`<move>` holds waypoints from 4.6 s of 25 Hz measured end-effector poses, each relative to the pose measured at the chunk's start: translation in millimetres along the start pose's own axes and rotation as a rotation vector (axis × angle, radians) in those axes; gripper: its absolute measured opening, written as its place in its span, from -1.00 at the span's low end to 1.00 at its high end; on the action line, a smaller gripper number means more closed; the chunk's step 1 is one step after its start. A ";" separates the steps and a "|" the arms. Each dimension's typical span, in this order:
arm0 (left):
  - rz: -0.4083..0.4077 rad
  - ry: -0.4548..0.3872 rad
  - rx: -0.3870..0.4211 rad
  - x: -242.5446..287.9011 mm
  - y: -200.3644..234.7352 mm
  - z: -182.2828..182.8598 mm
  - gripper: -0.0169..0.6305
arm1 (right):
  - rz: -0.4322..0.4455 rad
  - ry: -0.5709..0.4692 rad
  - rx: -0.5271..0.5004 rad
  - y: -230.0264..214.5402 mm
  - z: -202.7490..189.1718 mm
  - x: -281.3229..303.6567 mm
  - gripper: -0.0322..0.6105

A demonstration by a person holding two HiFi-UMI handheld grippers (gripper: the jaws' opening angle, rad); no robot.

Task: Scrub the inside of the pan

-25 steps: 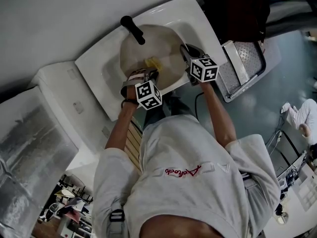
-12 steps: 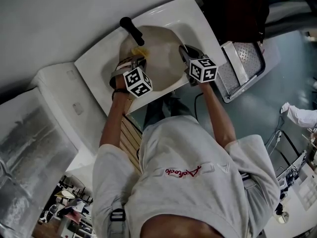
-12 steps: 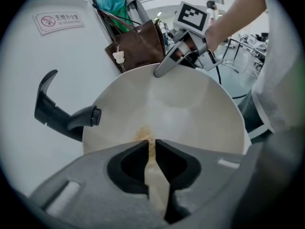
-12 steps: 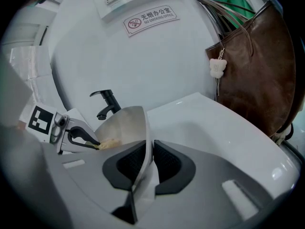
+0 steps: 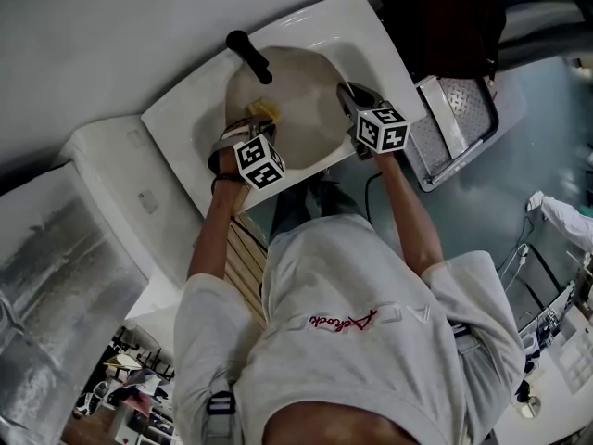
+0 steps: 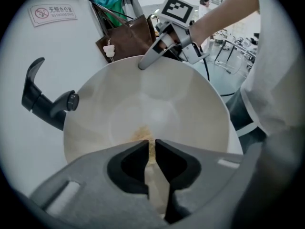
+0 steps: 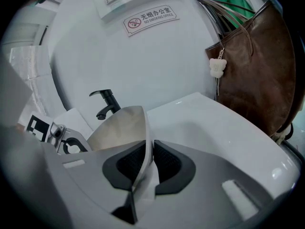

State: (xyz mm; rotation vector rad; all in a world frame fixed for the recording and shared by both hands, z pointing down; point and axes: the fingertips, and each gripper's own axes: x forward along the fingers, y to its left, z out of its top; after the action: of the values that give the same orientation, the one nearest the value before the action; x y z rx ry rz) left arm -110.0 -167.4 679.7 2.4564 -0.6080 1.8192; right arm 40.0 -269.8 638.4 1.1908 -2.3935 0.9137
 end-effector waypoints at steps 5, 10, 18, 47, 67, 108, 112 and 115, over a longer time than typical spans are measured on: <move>-0.064 0.005 0.026 -3.1 -22.4 2.4 -0.81 | -0.004 0.001 -0.007 -0.6 0.8 0.2 -0.76; -0.113 -0.001 0.038 -4.6 -47.2 4.3 -0.81 | -0.008 0.002 -0.005 -1.0 0.1 0.4 -0.76; -0.174 -0.035 0.050 -5.6 -82.8 18.6 -0.81 | -0.010 0.005 -0.007 -1.2 -0.1 1.1 -0.76; 0.097 -0.545 -0.452 -82.6 4.0 87.2 -0.82 | 0.013 -0.007 -0.087 6.5 6.9 -6.6 -0.65; 0.402 -0.819 -0.770 -163.8 42.3 80.9 -0.82 | 0.014 -0.234 -0.165 43.7 52.7 -76.8 -0.88; 0.524 -0.917 -0.841 -246.2 -67.7 10.6 -0.82 | 0.010 -0.477 -0.235 170.1 7.3 -222.7 -0.89; 0.527 -0.928 -0.850 -253.8 -90.9 7.1 -0.82 | 0.012 -0.478 -0.238 180.8 -8.3 -238.7 -0.89; 0.532 -0.933 -0.848 -259.4 -106.3 7.2 -0.82 | 0.014 -0.479 -0.243 186.7 -16.8 -249.2 -0.89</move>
State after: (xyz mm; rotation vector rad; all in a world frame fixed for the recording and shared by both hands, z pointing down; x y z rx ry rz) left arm -132.0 5.0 459.6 2.4053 -1.7205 0.1164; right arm 41.7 -26.2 443.7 1.4198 -2.7776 0.3449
